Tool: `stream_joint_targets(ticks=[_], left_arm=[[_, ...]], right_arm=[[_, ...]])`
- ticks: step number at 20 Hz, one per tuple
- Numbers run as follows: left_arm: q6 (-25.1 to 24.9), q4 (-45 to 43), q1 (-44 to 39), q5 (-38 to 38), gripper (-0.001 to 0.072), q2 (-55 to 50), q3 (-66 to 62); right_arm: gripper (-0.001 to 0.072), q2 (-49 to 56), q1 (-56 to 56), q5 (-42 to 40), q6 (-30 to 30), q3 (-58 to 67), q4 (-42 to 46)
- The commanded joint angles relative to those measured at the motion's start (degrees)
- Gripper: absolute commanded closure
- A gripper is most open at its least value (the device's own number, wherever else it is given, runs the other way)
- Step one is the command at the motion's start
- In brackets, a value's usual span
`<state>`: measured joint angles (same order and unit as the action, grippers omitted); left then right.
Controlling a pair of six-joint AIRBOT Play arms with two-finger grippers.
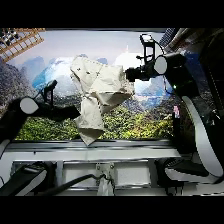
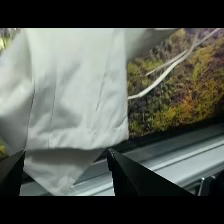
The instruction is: Fold the clothes and pants, and hang the long-sleeved shirts on hangers.
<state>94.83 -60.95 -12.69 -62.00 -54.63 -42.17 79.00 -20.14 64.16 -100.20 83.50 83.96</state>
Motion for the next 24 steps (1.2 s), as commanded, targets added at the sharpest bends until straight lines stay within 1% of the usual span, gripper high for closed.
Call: stream_joint_targets(ticks=[1,4,7,9,14,17,20,22,24], left_arm=[[-3.10,7.67,0.02,3.82,0.0153,2.43,8.39],[-7.08,22.21,-1.18,6.10,0.0155,2.43,13.92],[-7.43,32.81,-4.70,12.72,0.0155,2.43,20.15],[-7.45,38.18,-7.28,17.18,0.0155,2.43,22.29],[-7.21,41.22,-14.27,25.92,0.0155,1.75,22.47],[-7.26,45.18,-17.27,28.28,0.0155,-2.03,22.47],[-7.23,46.58,-18.01,30.73,0.0159,-4.59,22.47],[-7.28,48.24,-18.01,33.57,0.0236,-4.94,22.47],[-7.28,49.31,-18.01,36.68,0.0236,-5.01,22.45]], right_arm=[[0.0276,-5.01,-0.26,-0.20,-0.74,-4.35,-0.22],[0.0276,-7.72,-0.26,-0.15,-0.79,-6.01,-0.15],[0.0276,-9.05,-0.26,-0.13,-0.92,-6.29,-0.15],[0.0276,-9.64,-0.26,-0.17,-1.14,-6.32,-0.13],[0.0276,-10.36,-0.26,-0.28,-1.55,-6.32,-0.13],[0.0276,-10.69,-0.26,-0.37,-1.68,-6.32,-0.13],[0.0276,-10.75,-0.26,-0.31,-1.68,-6.32,-0.11],[0.0276,-10.75,-0.26,-0.37,-1.68,-6.32,-0.02],[0.0276,-10.75,-0.26,-0.61,-1.68,-6.32,0.11]])
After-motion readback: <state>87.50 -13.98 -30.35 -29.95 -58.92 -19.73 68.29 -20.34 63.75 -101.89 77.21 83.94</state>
